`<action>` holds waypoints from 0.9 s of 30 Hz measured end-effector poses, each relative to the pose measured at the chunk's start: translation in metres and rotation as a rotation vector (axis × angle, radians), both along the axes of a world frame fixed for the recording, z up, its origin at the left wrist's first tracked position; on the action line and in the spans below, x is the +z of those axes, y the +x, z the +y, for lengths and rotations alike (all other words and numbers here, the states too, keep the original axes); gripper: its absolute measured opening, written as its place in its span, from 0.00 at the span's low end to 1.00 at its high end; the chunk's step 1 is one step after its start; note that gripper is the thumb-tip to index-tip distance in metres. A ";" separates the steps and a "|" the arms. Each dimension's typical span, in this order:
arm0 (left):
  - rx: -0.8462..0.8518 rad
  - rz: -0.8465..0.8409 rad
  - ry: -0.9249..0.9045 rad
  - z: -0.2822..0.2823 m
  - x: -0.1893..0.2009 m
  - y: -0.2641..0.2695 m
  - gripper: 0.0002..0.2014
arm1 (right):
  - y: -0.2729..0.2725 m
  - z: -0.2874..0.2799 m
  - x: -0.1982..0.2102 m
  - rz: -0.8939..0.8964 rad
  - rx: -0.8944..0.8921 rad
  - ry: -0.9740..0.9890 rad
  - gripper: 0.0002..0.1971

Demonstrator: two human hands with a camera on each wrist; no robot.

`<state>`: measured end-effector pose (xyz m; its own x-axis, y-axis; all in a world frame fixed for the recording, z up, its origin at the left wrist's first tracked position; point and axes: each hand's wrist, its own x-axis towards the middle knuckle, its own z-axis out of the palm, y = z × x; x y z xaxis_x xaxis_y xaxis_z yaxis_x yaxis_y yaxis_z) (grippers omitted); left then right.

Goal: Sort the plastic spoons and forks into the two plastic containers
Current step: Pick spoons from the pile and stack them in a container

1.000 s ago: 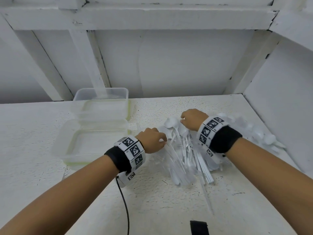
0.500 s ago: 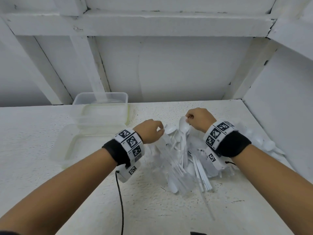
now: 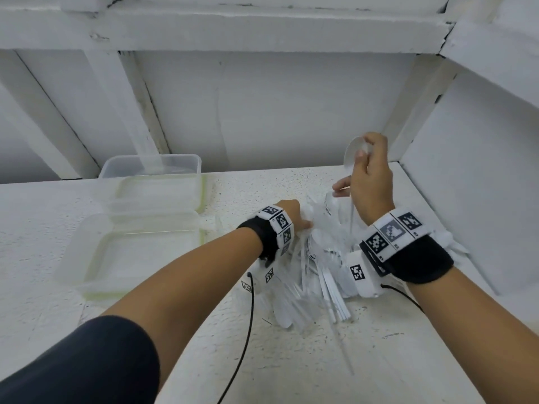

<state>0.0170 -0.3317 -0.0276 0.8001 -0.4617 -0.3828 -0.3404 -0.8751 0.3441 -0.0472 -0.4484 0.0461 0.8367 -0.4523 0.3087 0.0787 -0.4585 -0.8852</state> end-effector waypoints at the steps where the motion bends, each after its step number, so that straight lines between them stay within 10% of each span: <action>1: 0.022 0.003 -0.027 0.000 -0.002 -0.001 0.20 | -0.001 0.000 -0.001 0.012 -0.010 -0.010 0.13; 9: 0.210 0.010 -0.311 0.028 0.007 0.004 0.11 | 0.007 0.002 -0.019 0.340 0.077 -0.104 0.09; 17: 0.364 0.385 -0.577 0.068 0.015 -0.008 0.06 | 0.014 0.019 -0.032 0.517 0.205 -0.151 0.15; 27: 0.513 0.104 -0.813 0.115 0.051 -0.014 0.03 | 0.015 0.027 -0.039 0.835 0.253 -0.512 0.04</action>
